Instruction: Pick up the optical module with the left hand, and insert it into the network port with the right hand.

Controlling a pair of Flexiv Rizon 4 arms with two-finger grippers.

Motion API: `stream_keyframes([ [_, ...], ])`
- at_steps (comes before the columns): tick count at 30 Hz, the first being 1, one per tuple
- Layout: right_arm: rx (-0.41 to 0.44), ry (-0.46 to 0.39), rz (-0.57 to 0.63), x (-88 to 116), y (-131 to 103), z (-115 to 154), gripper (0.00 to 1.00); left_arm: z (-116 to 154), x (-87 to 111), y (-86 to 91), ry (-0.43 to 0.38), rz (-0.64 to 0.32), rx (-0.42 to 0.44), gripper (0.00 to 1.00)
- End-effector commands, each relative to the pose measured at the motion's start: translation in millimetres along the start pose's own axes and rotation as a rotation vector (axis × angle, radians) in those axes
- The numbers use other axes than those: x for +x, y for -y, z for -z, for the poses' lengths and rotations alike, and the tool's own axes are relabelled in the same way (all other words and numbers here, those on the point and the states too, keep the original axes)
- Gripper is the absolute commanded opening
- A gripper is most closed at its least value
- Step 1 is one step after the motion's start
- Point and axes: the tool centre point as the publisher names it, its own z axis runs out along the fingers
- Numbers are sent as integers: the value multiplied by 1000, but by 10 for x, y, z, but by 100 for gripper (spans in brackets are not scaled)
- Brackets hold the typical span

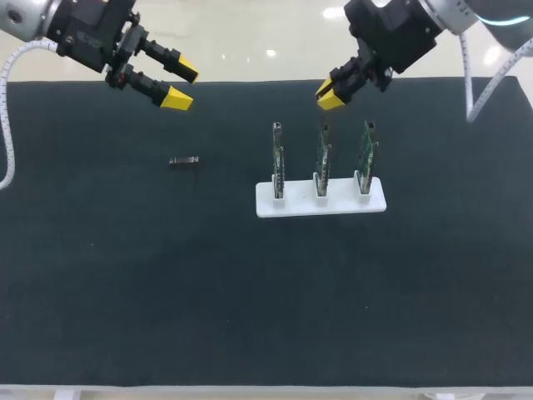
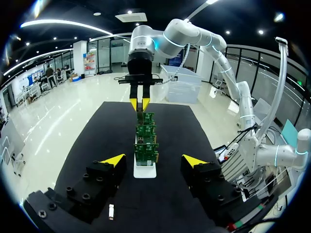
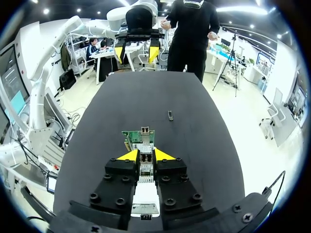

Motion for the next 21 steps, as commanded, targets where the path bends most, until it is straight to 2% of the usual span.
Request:
stream_keyframes([
  [1, -2, -2, -2, 9, 0, 5, 0, -2, -4, -8, -3, 1, 1, 100],
  [21, -1, 4, 0, 105, -10, 1, 0, -2, -4, -8, -3, 1, 1, 100],
])
